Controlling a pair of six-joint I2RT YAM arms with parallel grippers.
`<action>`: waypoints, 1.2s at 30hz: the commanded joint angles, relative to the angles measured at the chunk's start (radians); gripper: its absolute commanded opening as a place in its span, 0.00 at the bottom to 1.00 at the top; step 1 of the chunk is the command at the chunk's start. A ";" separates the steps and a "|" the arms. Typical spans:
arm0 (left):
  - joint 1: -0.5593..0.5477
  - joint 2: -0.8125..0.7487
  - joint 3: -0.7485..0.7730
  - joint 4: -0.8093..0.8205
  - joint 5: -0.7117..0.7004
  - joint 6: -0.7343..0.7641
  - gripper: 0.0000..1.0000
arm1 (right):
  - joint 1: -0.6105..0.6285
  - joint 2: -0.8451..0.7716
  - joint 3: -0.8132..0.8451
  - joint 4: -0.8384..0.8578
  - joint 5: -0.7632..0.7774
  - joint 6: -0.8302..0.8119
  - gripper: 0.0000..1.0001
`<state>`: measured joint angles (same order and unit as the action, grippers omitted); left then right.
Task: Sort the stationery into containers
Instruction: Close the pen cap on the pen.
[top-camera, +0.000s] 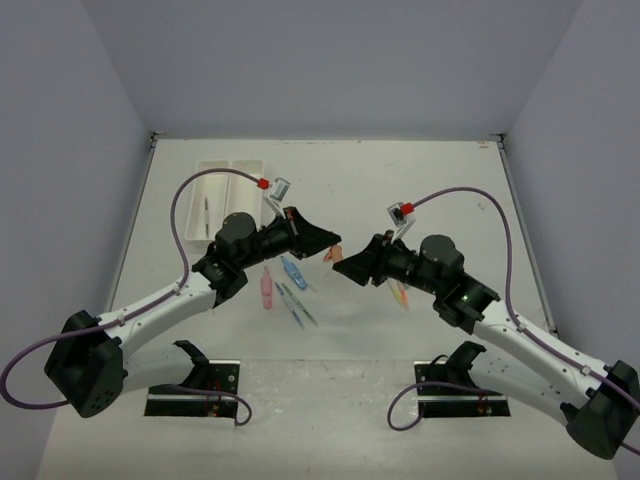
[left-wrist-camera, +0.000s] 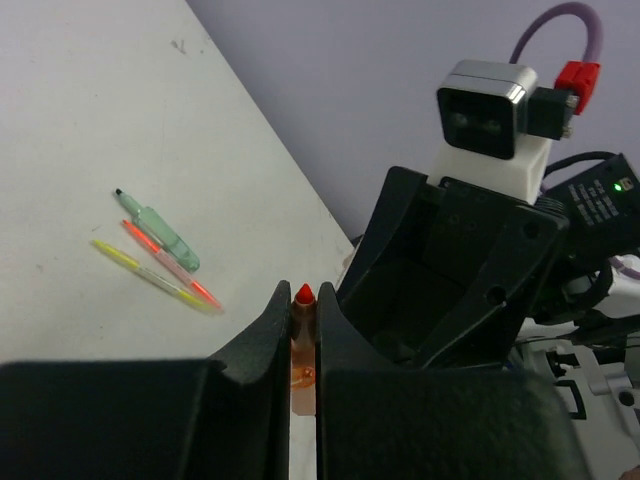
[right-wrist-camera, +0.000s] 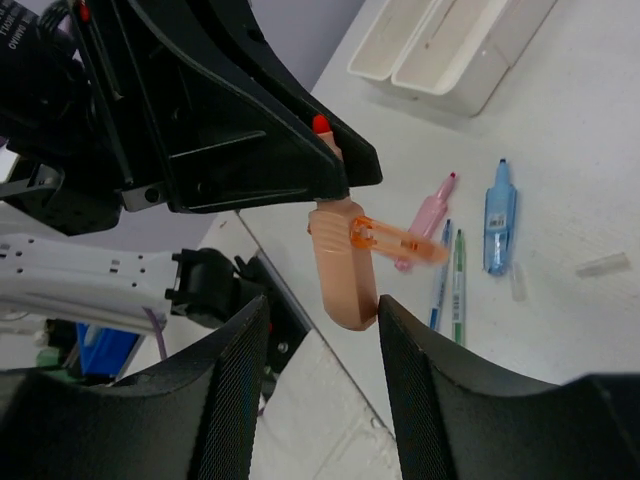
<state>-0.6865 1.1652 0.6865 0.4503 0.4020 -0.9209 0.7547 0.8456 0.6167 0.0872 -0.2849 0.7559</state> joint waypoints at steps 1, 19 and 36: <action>0.004 -0.008 -0.011 0.144 0.090 -0.042 0.00 | -0.018 0.039 0.011 0.096 -0.150 0.072 0.49; -0.007 -0.015 -0.057 0.187 0.182 -0.036 0.00 | -0.080 0.109 0.020 0.168 -0.169 0.054 0.08; -0.002 -0.153 0.186 -0.282 -0.202 0.297 1.00 | -0.080 0.083 -0.023 0.219 -0.352 -0.138 0.00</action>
<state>-0.6907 1.0693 0.8170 0.2820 0.3263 -0.7269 0.6781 0.9594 0.6014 0.2588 -0.5420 0.7101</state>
